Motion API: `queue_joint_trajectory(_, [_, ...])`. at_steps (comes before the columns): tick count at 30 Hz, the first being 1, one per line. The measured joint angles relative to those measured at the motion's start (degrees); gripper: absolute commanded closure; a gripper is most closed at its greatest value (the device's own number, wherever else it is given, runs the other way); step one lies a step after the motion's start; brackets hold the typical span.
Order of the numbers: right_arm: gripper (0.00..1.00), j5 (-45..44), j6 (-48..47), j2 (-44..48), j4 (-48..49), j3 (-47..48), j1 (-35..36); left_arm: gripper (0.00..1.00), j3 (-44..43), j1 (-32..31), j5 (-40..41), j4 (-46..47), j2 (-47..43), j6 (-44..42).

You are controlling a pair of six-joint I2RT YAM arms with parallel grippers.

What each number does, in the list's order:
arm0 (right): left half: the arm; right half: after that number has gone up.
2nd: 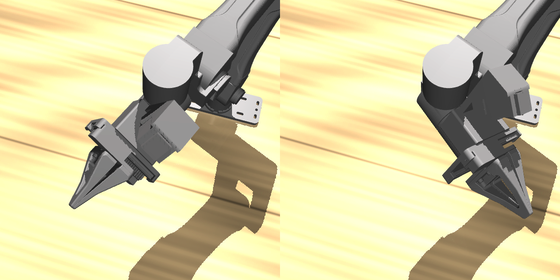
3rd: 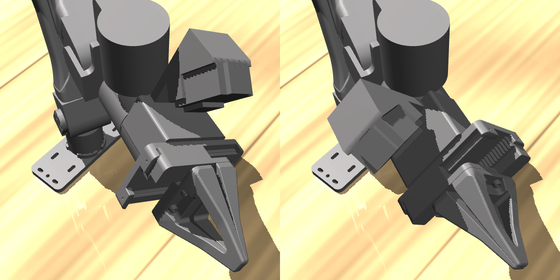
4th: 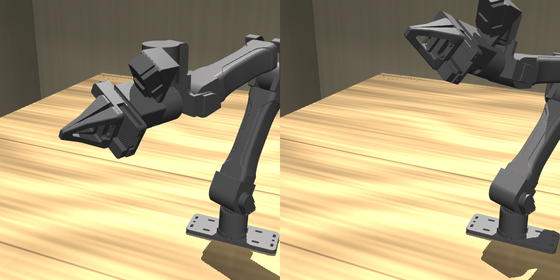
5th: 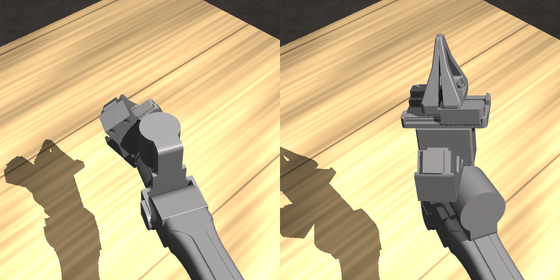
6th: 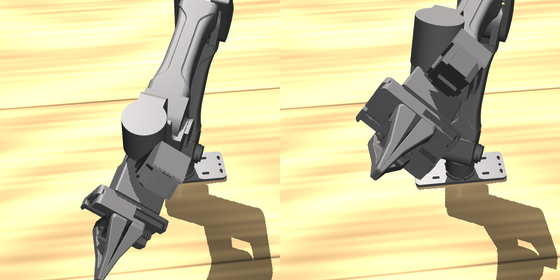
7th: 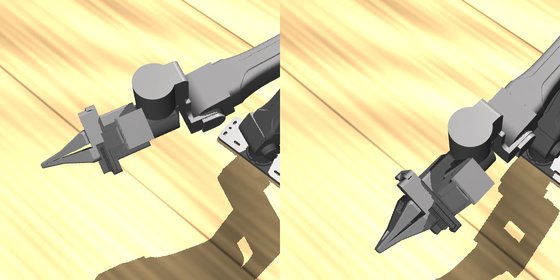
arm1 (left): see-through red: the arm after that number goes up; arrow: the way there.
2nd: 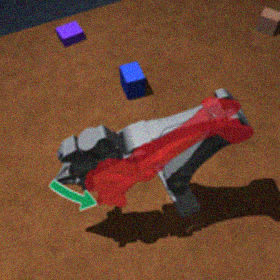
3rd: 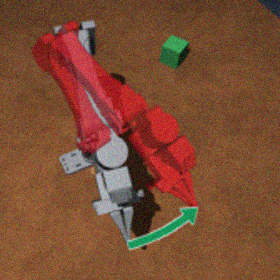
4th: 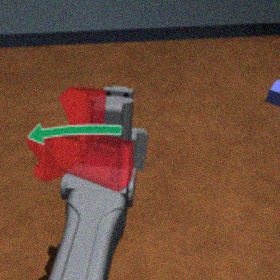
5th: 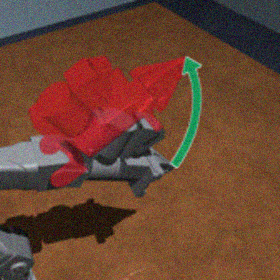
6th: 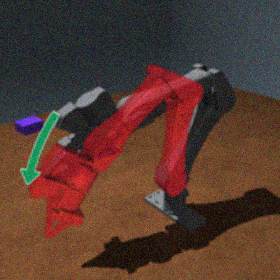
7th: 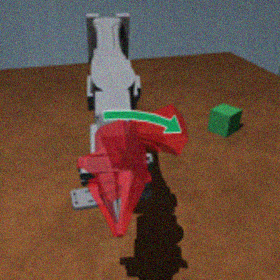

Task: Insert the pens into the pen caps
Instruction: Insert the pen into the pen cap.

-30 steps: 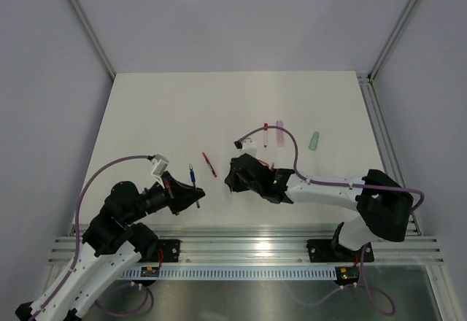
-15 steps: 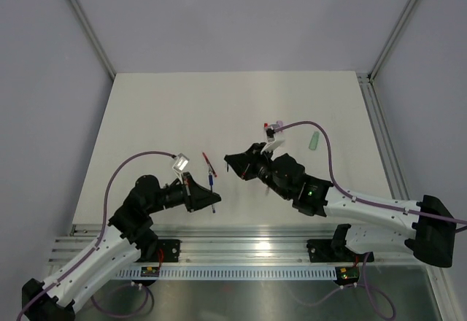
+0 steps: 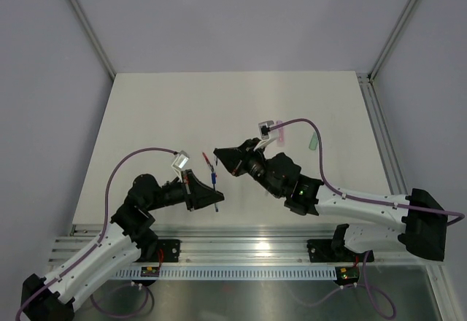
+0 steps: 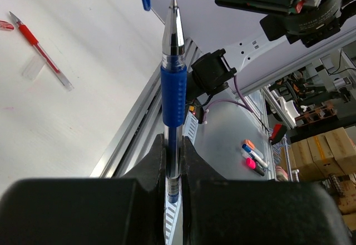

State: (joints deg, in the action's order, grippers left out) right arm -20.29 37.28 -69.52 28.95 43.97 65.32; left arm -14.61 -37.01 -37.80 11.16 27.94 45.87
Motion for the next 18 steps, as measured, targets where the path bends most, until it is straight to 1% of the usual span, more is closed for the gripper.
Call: queue_joint_trajectory(18, [1.0, 0.5, -1.2, -1.0, -0.1, 1.6, 1.2, 1.0, 0.0, 0.0, -0.5, 0.5, -0.6, 0.3])
